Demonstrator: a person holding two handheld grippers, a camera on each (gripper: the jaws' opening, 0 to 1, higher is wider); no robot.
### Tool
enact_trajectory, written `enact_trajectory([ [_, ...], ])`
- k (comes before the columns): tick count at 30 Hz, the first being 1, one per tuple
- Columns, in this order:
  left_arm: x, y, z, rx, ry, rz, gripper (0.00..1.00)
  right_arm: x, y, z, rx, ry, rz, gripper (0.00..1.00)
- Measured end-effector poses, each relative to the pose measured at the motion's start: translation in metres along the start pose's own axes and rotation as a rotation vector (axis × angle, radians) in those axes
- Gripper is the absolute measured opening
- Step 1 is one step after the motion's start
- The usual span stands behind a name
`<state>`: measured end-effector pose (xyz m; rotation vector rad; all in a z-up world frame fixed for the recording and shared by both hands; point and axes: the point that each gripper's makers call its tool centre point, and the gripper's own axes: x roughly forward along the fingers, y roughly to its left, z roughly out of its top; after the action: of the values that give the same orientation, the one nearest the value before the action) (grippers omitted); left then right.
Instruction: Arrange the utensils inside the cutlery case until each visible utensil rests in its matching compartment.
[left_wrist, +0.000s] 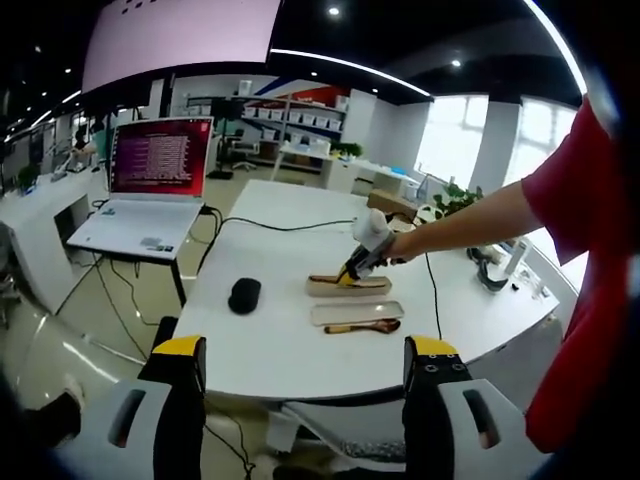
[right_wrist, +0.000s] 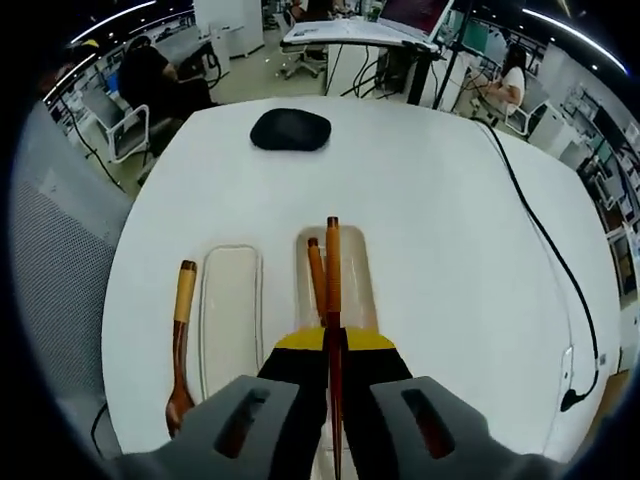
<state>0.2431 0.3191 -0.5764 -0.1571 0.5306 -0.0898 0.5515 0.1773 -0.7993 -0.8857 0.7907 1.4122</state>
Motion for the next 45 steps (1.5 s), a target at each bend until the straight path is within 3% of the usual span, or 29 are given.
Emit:
enact_trajectory([
  [13,0.003,-0.002,-0.001,0.015,0.015,-0.001,0.82,0.0,0.007,-0.007,0.007,0.055,0.027,0.02],
  [16,0.002,-0.002,-0.001,0.009,0.01,-0.001,0.82,-0.003,0.003,-0.001,0.032,0.021,0.025,0.07],
  [27,0.001,-0.008,0.006,0.032,-0.002,-0.012,0.82,-0.018,-0.008,0.003,0.047,-0.017,-0.014,0.07],
  [45,-0.005,-0.019,0.006,0.051,-0.018,-0.033,0.82,-0.051,0.019,0.004,0.047,-0.04,-0.043,0.12],
])
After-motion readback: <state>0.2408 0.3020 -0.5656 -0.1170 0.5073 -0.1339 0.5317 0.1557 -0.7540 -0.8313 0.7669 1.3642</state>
